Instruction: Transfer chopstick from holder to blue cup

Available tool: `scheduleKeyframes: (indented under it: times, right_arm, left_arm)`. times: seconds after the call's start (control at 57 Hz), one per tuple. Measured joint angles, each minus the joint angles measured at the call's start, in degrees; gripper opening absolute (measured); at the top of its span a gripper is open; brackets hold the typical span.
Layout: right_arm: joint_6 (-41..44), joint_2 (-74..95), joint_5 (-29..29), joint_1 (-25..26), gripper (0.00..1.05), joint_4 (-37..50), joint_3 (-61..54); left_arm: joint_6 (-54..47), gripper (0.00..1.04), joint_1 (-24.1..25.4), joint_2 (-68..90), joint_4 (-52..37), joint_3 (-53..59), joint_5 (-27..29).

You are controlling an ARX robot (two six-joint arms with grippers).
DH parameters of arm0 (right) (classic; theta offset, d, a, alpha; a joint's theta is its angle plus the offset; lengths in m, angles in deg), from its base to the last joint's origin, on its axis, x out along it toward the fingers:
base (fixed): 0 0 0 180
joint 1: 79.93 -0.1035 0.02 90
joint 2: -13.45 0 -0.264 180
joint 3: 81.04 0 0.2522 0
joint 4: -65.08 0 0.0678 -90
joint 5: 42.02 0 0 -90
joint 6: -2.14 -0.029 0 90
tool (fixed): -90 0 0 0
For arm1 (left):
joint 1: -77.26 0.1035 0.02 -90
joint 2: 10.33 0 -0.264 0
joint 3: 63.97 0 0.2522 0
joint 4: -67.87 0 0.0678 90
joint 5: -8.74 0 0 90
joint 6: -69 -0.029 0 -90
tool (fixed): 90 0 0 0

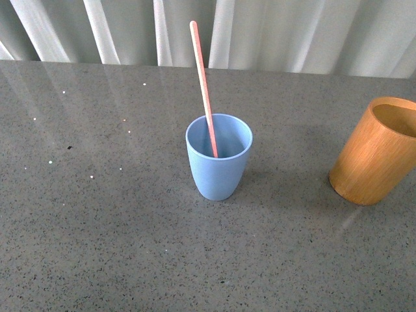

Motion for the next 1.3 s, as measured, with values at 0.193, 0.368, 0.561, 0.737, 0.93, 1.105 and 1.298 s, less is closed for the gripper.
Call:
scheduleKeyframes:
  times: [0.193, 0.368, 0.561, 0.737, 0.93, 1.105, 1.298]
  right_arm:
    - [-0.02, -3.65, -0.02, 0.0, 0.01, -2.03, 0.0]
    - [0.0, -3.69, -0.02, 0.0, 0.26, -2.03, 0.0]
    - [0.0, -3.69, -0.02, 0.0, 0.6, -2.03, 0.0]
    - [0.0, -3.69, -0.02, 0.0, 0.88, -2.03, 0.0]
    - [-0.02, -3.69, -0.02, 0.0, 0.95, -2.03, 0.0]
    - [-0.02, -3.69, -0.02, 0.0, 0.95, -2.03, 0.0]
    - [-0.02, -3.69, -0.02, 0.0, 0.95, -2.03, 0.0]
  left_arm:
    - [0.0, 0.98, 0.0, -0.04, 0.0, 0.0, 0.0]
    - [0.0, 0.98, 0.0, -0.07, 0.0, 0.0, 0.0]
    - [0.0, 0.98, 0.0, -0.07, 0.0, 0.0, 0.0]
    - [0.0, 0.98, 0.0, -0.07, 0.0, 0.0, 0.0]
    - [0.0, 0.98, 0.0, -0.07, 0.0, 0.0, 0.0]
    - [0.0, 0.98, 0.0, -0.07, 0.0, 0.0, 0.0]
    - [0.0, 0.98, 0.0, -0.07, 0.0, 0.0, 0.0]
